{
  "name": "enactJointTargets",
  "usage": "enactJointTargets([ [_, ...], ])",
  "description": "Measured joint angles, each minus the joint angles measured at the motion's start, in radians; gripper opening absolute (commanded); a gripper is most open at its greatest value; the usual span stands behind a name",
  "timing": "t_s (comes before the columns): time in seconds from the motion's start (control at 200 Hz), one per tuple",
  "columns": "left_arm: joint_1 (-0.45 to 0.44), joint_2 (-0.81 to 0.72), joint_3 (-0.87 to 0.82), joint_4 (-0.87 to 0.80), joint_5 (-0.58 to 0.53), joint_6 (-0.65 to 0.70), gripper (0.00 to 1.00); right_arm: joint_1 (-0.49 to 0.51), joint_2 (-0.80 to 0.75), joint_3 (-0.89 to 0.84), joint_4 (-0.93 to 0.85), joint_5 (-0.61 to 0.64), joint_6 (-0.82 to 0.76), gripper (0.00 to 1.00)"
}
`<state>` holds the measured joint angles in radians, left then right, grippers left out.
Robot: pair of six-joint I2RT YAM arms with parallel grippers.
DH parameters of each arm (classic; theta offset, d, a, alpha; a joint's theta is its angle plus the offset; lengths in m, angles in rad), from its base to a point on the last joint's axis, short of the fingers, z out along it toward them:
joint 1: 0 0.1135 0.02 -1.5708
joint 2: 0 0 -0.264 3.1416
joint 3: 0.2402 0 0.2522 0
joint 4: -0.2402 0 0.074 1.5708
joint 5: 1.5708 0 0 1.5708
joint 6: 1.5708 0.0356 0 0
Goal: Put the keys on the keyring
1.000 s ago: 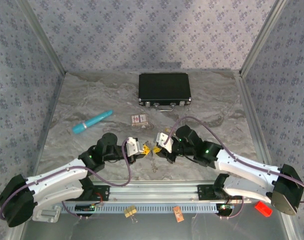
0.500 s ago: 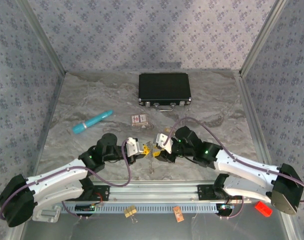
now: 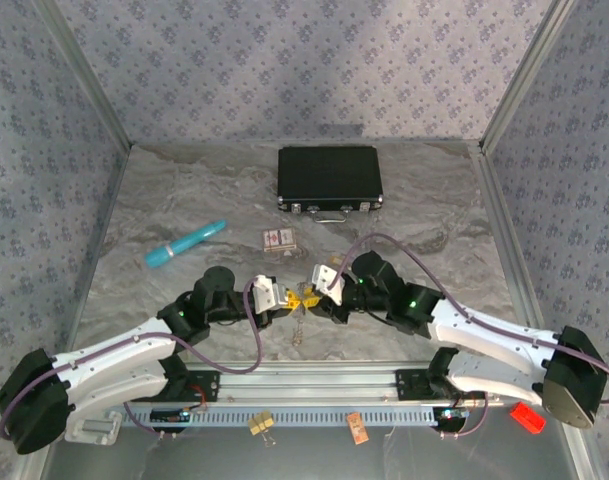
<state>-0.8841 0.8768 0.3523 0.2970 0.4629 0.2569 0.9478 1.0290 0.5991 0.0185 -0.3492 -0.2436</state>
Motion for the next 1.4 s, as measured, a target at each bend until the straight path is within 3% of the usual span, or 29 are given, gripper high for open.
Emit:
enactJointTargets([
  [0.08, 0.001, 0.0, 0.0, -0.003, -0.007, 0.0, 0.01, 0.002, 0.002, 0.0, -0.003, -0.004, -0.001, 0.01],
  [0.155, 0.0, 0.0, 0.0, -0.008, -0.01, 0.0, 0.21, 0.002, 0.002, 0.004, -0.016, -0.005, -0.009, 0.0],
  [0.205, 0.0, 0.0, 0.002, -0.016, -0.013, 0.006, 0.24, 0.005, 0.007, 0.02, -0.047, -0.002, -0.019, 0.0],
  [0.56, -0.006, 0.016, 0.081, -0.125, -0.026, 0.05, 0.16, 0.035, 0.091, 0.246, -0.357, 0.064, -0.155, 0.0],
  [0.73, -0.007, 0.028, 0.081, -0.135, -0.017, 0.064, 0.02, 0.048, 0.111, 0.295, -0.434, 0.077, -0.196, 0.0],
  [0.795, -0.009, 0.029, 0.081, -0.14, -0.012, 0.067, 0.0, 0.049, 0.113, 0.296, -0.443, 0.074, -0.2, 0.15],
  [0.894, -0.009, 0.028, 0.081, -0.139, -0.008, 0.067, 0.0, 0.047, 0.089, 0.272, -0.401, 0.06, -0.196, 0.32],
  [0.969, -0.009, 0.029, 0.079, -0.129, -0.007, 0.064, 0.0, 0.032, 0.029, 0.209, -0.331, 0.033, -0.17, 0.38],
  [1.194, -0.009, 0.029, 0.041, -0.042, 0.002, 0.029, 0.0, -0.016, -0.053, 0.048, -0.154, -0.019, -0.069, 0.39],
  [1.399, -0.009, 0.028, 0.024, -0.002, 0.02, 0.018, 0.0, -0.019, -0.052, 0.008, -0.085, -0.038, -0.029, 0.33],
])
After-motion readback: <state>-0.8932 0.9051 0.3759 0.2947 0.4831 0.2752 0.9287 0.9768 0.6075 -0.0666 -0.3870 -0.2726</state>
